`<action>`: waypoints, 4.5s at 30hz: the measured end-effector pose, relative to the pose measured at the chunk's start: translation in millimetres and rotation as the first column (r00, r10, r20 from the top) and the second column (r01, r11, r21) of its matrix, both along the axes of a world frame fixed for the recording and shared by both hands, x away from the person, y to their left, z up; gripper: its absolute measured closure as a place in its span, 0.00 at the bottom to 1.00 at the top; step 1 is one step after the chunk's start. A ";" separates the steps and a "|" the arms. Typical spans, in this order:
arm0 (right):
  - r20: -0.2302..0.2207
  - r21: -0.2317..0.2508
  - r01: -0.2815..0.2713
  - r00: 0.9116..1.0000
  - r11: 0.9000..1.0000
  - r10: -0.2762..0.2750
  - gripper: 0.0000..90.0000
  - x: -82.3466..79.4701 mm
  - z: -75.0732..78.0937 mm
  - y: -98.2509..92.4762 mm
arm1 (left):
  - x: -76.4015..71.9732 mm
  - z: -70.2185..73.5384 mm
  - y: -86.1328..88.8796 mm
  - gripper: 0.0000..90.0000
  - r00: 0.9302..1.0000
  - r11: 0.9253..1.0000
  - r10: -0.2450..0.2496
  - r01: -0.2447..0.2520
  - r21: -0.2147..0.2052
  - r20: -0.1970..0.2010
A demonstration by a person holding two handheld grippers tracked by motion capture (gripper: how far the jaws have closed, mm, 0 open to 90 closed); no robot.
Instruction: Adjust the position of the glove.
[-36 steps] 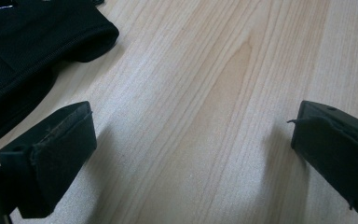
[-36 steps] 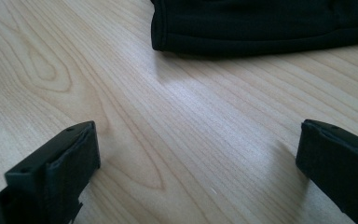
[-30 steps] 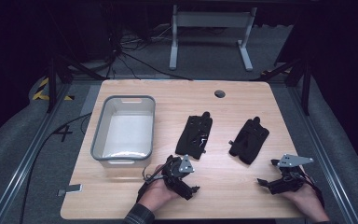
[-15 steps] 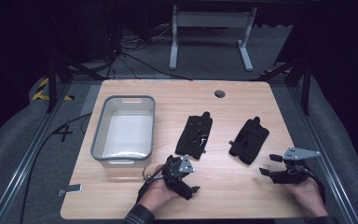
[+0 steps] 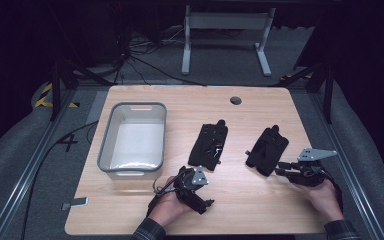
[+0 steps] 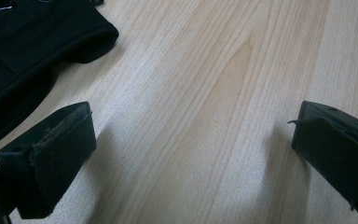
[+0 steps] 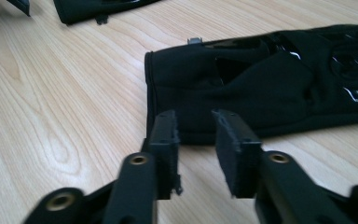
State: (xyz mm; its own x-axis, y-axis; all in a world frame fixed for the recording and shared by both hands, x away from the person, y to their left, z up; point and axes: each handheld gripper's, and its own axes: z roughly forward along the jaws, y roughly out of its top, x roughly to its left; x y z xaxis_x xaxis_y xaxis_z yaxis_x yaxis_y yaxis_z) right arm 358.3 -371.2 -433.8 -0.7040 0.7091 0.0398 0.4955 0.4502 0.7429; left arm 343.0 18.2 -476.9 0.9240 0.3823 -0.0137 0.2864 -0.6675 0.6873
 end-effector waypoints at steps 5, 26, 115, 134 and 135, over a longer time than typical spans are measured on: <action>-0.013 0.018 -0.029 0.999 0.999 0.030 0.96 8.0 0.9 9.0 | 0.0 0.0 0.0 0.00 1.000 1.000 0.000 0.000 0.000 0.000; -0.040 0.012 -0.080 0.996 0.997 0.081 1.00 43.6 -9.7 51.9 | 0.1 0.1 0.1 0.00 1.000 1.000 -0.001 0.001 0.001 -0.001; -0.111 -0.033 -0.125 0.987 0.992 0.120 1.00 31.4 -15.1 21.9 | 0.0 0.0 0.0 0.00 1.000 1.000 -0.001 0.001 0.000 -0.001; -0.122 -0.022 -0.157 0.981 0.987 0.153 1.00 -11.0 -16.9 44.4 | 0.0 0.1 0.1 0.00 1.000 1.000 -0.001 0.001 0.001 -0.001; -0.122 -0.022 -0.158 0.980 0.987 0.154 1.00 -13.4 -16.9 45.2 | 0.0 0.0 0.0 0.00 1.000 1.000 -0.001 0.001 0.001 -0.001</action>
